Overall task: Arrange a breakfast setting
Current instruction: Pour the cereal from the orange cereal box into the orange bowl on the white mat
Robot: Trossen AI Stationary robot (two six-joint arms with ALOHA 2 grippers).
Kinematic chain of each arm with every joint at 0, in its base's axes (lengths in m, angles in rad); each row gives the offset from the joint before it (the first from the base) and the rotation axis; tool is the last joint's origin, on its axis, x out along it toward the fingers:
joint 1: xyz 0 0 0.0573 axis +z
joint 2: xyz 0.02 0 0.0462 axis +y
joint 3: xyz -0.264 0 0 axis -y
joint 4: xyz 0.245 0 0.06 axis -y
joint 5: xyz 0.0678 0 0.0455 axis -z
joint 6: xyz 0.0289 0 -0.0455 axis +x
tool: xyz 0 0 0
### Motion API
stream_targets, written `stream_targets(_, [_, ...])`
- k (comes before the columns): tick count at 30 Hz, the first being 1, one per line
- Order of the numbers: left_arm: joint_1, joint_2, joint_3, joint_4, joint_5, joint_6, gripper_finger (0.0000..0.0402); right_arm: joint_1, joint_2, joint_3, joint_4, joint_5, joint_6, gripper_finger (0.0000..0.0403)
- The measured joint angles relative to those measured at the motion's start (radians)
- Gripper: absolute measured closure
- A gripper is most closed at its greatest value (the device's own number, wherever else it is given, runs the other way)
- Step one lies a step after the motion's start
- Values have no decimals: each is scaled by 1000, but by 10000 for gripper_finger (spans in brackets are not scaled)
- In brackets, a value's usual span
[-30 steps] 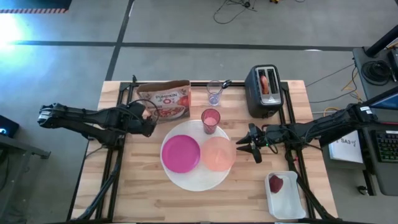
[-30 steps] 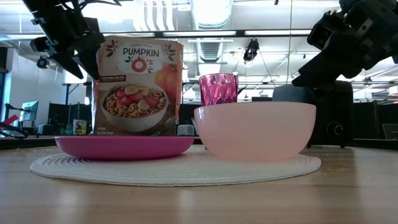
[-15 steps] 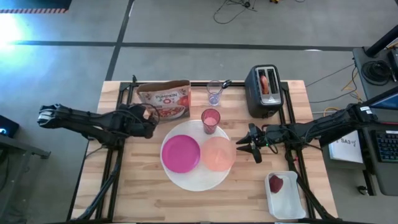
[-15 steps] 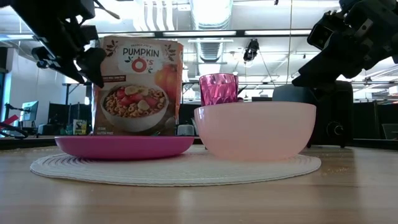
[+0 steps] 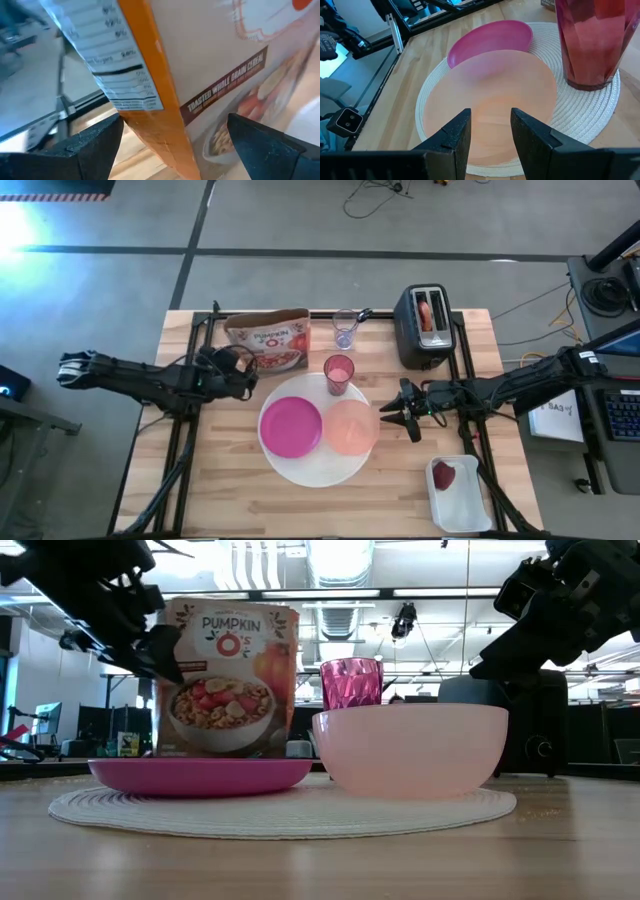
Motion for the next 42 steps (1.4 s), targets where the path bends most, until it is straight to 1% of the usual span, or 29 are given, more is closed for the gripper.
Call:
stream_targets(3, [17, 1, -19, 101, 49, 80, 62, 0, 0, 0, 0, 0, 0, 275])
stream_targets(7, [20, 3, -21, 166, 127, 102, 62, 0, 0, 0, 0, 0, 0, 275])
stream_targets(21, [18, 3, 43, 180, 401, 103, 63, 0, 0, 0, 0, 0, 0, 275])
stream_targets(25, [18, 3, 44, 186, 399, 124, 63, 0, 0, 0, 0, 0, 0, 275])
stream_targets(31, [18, 19, 3, 256, 368, 164, 63, 0, 0, 0, 0, 0, 0, 275])
stream_targets(37, [18, 97, 0, 326, 307, 233, 63, 0, 0, 0, 0, 0, 0, 275])
stream_targets(42, [18, 179, 0, 391, 252, 257, 63, 0, 0, 0, 0, 0, 0, 275])
